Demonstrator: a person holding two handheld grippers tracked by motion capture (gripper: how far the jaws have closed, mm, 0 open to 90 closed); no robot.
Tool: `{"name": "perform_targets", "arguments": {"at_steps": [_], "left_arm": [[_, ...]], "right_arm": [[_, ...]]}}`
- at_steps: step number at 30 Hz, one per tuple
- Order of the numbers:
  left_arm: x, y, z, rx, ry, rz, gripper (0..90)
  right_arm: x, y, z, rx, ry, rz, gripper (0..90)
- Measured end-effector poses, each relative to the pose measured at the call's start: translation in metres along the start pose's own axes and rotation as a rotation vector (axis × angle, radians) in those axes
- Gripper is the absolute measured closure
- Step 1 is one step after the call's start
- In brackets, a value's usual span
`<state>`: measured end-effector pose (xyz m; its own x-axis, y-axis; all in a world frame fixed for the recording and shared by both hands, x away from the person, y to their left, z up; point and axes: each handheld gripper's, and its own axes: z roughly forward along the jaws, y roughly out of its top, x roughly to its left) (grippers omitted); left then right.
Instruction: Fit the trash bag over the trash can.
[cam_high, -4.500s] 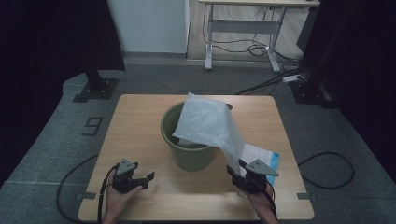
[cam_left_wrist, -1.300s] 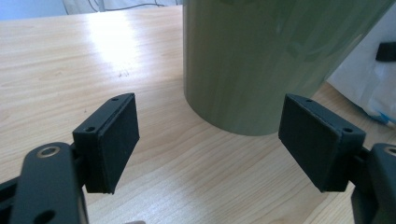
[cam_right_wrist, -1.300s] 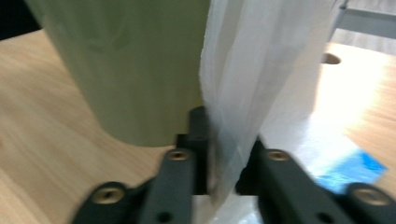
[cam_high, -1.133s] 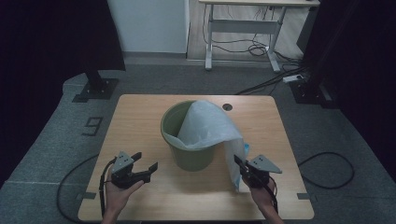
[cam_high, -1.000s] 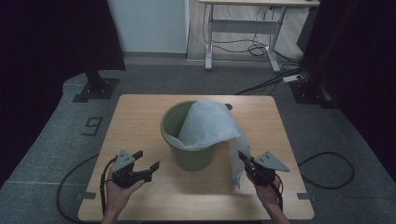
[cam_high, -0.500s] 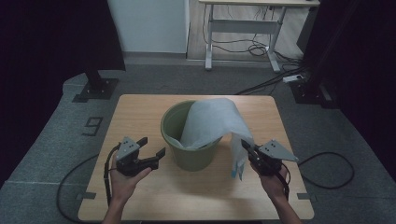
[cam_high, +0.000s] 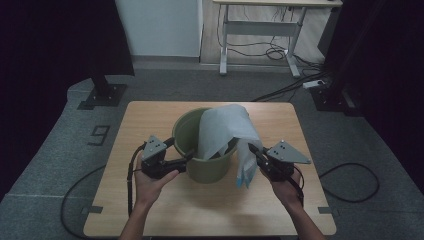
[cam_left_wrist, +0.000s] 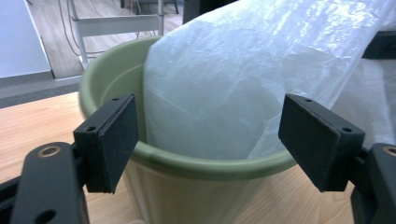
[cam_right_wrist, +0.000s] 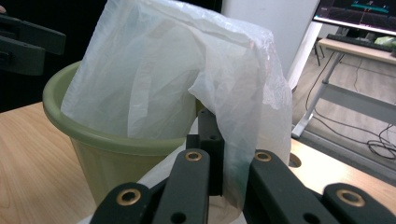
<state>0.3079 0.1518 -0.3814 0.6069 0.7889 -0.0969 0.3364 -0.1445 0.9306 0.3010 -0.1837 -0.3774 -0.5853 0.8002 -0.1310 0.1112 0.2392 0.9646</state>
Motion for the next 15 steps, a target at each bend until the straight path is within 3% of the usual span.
{"name": "perform_targets", "arguments": {"at_steps": [7, 15], "left_arm": [[-0.01, 0.003, 0.006, 0.007, -0.019, 0.006, 19.3], [-0.027, 0.007, 0.017, 0.014, -0.074, 0.016, 19.0]], "right_arm": [[0.0, 0.0, 0.004, 0.009, 0.018, 0.004, 88.3], [-0.001, 0.001, 0.006, 0.021, 0.026, 0.014, 88.3]]}}
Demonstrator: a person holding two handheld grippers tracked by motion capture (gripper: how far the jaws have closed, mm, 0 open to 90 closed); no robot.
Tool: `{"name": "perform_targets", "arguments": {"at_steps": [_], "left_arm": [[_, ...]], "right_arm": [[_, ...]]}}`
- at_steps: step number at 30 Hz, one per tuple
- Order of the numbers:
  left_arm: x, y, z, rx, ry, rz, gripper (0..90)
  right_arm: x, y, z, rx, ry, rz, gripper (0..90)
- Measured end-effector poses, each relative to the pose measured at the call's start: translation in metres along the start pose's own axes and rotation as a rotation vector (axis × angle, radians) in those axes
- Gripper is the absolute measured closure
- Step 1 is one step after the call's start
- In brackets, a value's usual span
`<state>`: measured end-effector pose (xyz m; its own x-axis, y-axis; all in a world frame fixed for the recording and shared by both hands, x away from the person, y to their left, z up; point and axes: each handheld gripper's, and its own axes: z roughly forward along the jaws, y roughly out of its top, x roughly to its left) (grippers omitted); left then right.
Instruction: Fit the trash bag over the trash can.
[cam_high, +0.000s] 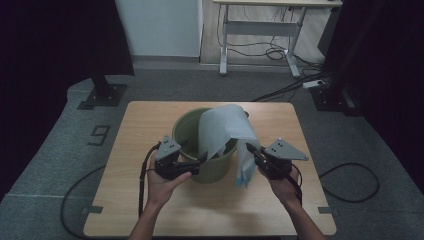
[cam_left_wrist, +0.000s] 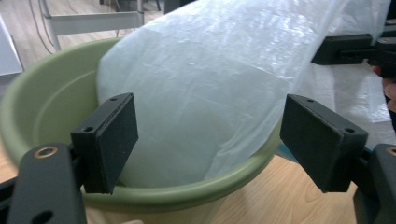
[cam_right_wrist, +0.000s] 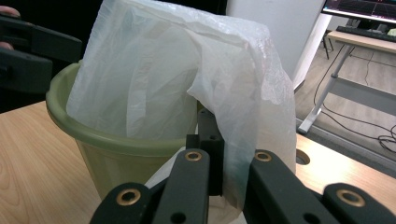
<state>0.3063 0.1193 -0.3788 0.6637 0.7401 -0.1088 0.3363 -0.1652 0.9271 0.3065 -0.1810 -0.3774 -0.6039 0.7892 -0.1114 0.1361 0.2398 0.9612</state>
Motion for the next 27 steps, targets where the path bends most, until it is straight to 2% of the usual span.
{"name": "perform_targets", "arguments": {"at_steps": [4, 8, 12, 15, 17, 22, 27], "left_arm": [[-0.006, 0.002, 0.006, 0.004, -0.017, 0.011, 18.4], [-0.016, 0.006, 0.017, 0.019, -0.049, 0.042, 16.6], [-0.02, 0.008, 0.026, 0.039, -0.036, 0.052, 17.1], [-0.024, 0.008, 0.032, 0.047, -0.02, 0.069, 21.1], [-0.024, 0.009, 0.035, 0.046, -0.026, 0.067, 25.2], [-0.022, 0.01, 0.039, 0.051, -0.049, 0.061, 44.3], [-0.017, 0.012, 0.041, 0.054, -0.066, 0.024, 65.1]], "right_arm": [[-0.001, 0.0, 0.001, 0.005, 0.002, 0.003, 88.3], [-0.001, 0.001, 0.001, 0.007, 0.009, 0.012, 88.1], [-0.003, 0.0, 0.001, 0.005, 0.021, 0.027, 88.1], [-0.003, -0.001, 0.001, 0.003, 0.025, 0.032, 88.0], [-0.003, -0.001, 0.001, 0.003, 0.029, 0.033, 87.8], [-0.003, -0.004, -0.001, -0.002, 0.05, 0.036, 85.3], [-0.005, -0.012, -0.003, -0.002, 0.061, 0.047, 84.0]]}}
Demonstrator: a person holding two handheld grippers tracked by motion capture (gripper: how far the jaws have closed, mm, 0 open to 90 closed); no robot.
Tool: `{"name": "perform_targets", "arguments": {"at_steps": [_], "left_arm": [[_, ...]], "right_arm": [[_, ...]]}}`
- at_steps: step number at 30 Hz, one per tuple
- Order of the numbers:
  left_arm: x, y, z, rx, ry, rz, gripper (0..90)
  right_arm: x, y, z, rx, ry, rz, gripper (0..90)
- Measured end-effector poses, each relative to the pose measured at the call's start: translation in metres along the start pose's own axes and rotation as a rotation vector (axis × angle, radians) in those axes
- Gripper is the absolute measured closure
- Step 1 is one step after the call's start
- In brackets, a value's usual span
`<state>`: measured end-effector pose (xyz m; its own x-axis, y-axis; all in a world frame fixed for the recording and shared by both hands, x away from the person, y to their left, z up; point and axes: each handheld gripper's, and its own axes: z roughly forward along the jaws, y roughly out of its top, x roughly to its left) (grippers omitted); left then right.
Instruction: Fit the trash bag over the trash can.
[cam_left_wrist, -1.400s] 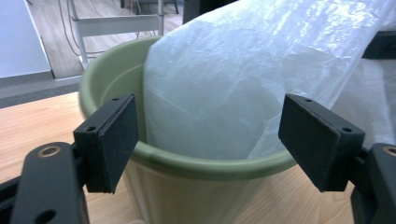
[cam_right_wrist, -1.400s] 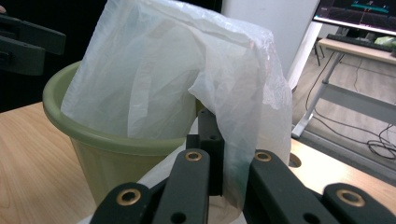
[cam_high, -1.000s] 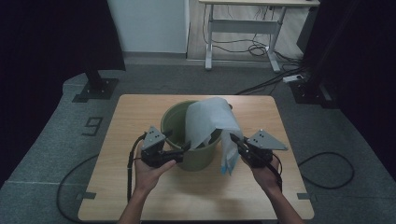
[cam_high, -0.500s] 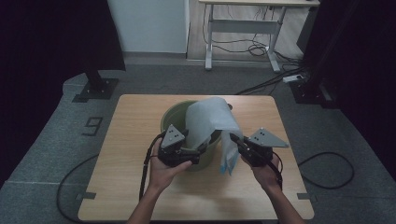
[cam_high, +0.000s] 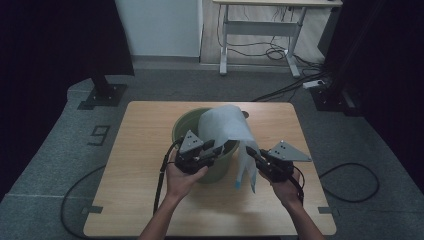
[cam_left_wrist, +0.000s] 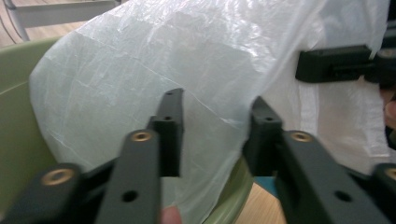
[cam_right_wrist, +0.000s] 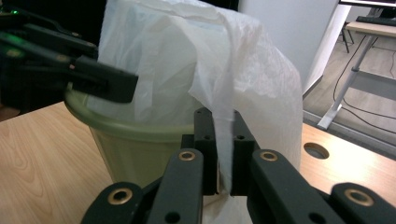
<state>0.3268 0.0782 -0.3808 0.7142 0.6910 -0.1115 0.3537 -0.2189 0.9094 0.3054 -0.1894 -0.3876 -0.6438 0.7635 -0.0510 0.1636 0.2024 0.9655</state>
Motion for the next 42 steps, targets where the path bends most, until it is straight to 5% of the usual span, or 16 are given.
{"name": "perform_targets", "arguments": {"at_steps": [3, 9, 12, 19, 28, 31, 33, 34, 36, 39, 42], "left_arm": [[0.002, 0.0, -0.001, -0.002, -0.006, -0.006, 72.9], [0.01, 0.002, -0.012, -0.035, -0.017, -0.002, 85.5], [0.012, 0.003, -0.014, -0.034, -0.014, 0.0, 87.6], [0.023, 0.008, -0.024, -0.075, -0.015, -0.051, 89.3], [0.025, 0.009, -0.027, -0.094, -0.017, -0.067, 89.2], [0.025, 0.01, -0.028, -0.096, -0.021, -0.069, 88.9], [0.025, 0.009, -0.03, -0.097, -0.021, -0.067, 88.8], [0.026, 0.009, -0.031, -0.094, -0.021, -0.06, 88.7], [0.027, 0.008, -0.032, -0.093, -0.019, -0.059, 88.7], [0.03, 0.006, -0.035, -0.093, -0.021, -0.06, 88.9], [0.033, 0.0, -0.041, -0.083, -0.02, -0.051, 88.7]], "right_arm": [[-0.001, -0.004, 0.0, 0.002, 0.001, 0.011, 82.0], [0.003, -0.033, -0.006, -0.016, 0.01, 0.119, 50.2], [0.012, -0.052, -0.009, -0.018, -0.016, 0.13, 39.4], [0.034, -0.083, 0.0, 0.021, -0.046, 0.119, 28.1], [0.047, -0.103, 0.036, 0.068, -0.127, 0.19, 21.6], [0.046, -0.104, 0.045, 0.076, -0.14, 0.196, 23.2], [0.044, -0.105, 0.051, 0.081, -0.144, 0.198, 40.5], [0.039, -0.106, 0.052, 0.081, -0.142, 0.186, 56.7], [0.034, -0.105, 0.049, 0.088, -0.168, 0.177, 69.0], [0.023, -0.102, 0.039, 0.072, -0.203, 0.176, 83.7], [0.011, -0.091, 0.024, 0.034, -0.212, 0.156, 88.4]]}}
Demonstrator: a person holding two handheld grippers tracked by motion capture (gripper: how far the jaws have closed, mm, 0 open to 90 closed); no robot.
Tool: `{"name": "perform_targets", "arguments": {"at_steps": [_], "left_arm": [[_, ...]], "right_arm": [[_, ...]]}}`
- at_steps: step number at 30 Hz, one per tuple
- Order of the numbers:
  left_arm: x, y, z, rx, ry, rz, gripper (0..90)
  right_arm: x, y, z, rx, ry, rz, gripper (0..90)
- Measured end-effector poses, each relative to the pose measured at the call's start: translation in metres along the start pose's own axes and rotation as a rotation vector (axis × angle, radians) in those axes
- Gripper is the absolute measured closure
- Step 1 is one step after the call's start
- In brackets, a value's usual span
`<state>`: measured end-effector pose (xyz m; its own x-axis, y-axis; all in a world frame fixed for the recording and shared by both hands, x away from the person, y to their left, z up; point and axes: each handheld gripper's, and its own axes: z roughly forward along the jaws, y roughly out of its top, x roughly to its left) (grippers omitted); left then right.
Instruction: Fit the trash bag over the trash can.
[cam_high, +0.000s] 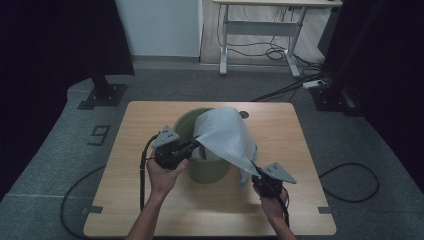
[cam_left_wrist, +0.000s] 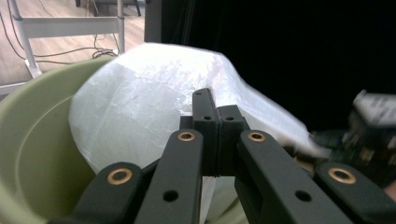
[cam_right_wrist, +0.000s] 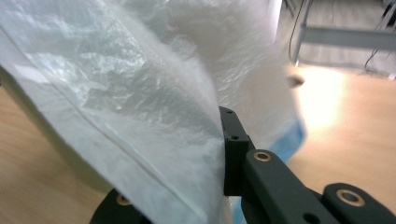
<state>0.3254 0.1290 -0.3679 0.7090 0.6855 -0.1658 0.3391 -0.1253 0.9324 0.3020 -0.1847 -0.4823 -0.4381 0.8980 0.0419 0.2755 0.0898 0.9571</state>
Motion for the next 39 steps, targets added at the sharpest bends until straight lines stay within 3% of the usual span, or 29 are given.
{"name": "perform_targets", "arguments": {"at_steps": [4, 6, 8, 10, 11, 14, 19, 22, 23, 25, 27, 32, 35, 39], "left_arm": [[0.002, -0.004, -0.003, 0.009, 0.002, -0.001, 88.4], [0.005, -0.005, -0.005, 0.011, 0.01, -0.004, 87.4], [0.009, -0.005, -0.007, 0.007, 0.008, -0.009, 84.4], [0.008, -0.004, -0.008, 0.004, 0.023, 0.0, 74.2], [0.003, -0.002, -0.009, -0.004, 0.054, 0.036, 68.3], [-0.007, 0.003, -0.008, -0.007, 0.062, 0.062, 48.3], [-0.019, 0.012, -0.009, -0.004, 0.045, 0.102, 35.2], [-0.023, 0.015, -0.015, 0.005, 0.048, 0.134, 35.9], [-0.025, 0.016, -0.016, 0.012, 0.025, 0.145, 36.0], [-0.028, 0.017, -0.014, 0.019, 0.035, 0.164, 36.0], [-0.029, 0.018, -0.011, 0.007, 0.048, 0.171, 36.0], [-0.028, 0.021, -0.003, -0.014, 0.061, 0.141, 38.9], [-0.034, 0.024, 0.002, 0.013, 0.062, 0.176, 38.5], [-0.039, 0.026, 0.007, 0.022, 0.07, 0.189, 42.1]], "right_arm": [[-0.015, 0.026, -0.015, -0.058, 0.007, -0.024, 88.4], [-0.016, 0.033, -0.019, -0.076, 0.003, -0.037, 88.5], [-0.015, 0.054, -0.027, -0.125, 0.006, -0.066, 88.5], [-0.013, 0.066, -0.029, -0.145, 0.014, -0.084, 88.5], [-0.012, 0.071, -0.029, -0.153, 0.019, -0.094, 88.5], [-0.006, 0.084, -0.028, -0.163, 0.041, -0.133, 88.5], [0.003, 0.096, -0.027, -0.157, 0.067, -0.172, 88.4], [0.001, 0.097, -0.028, -0.128, 0.066, -0.197, 88.5], [0.0, 0.097, -0.029, -0.121, 0.066, -0.196, 88.4], [-0.003, 0.096, -0.03, -0.116, 0.065, -0.19, 88.5], [-0.004, 0.096, -0.031, -0.111, 0.063, -0.19, 88.4], [-0.002, 0.094, -0.03, -0.094, 0.07, -0.192, 88.4], [0.002, 0.093, -0.027, -0.079, 0.076, -0.208, 88.4], [0.007, 0.093, -0.022, -0.067, 0.088, -0.219, 88.4]]}}
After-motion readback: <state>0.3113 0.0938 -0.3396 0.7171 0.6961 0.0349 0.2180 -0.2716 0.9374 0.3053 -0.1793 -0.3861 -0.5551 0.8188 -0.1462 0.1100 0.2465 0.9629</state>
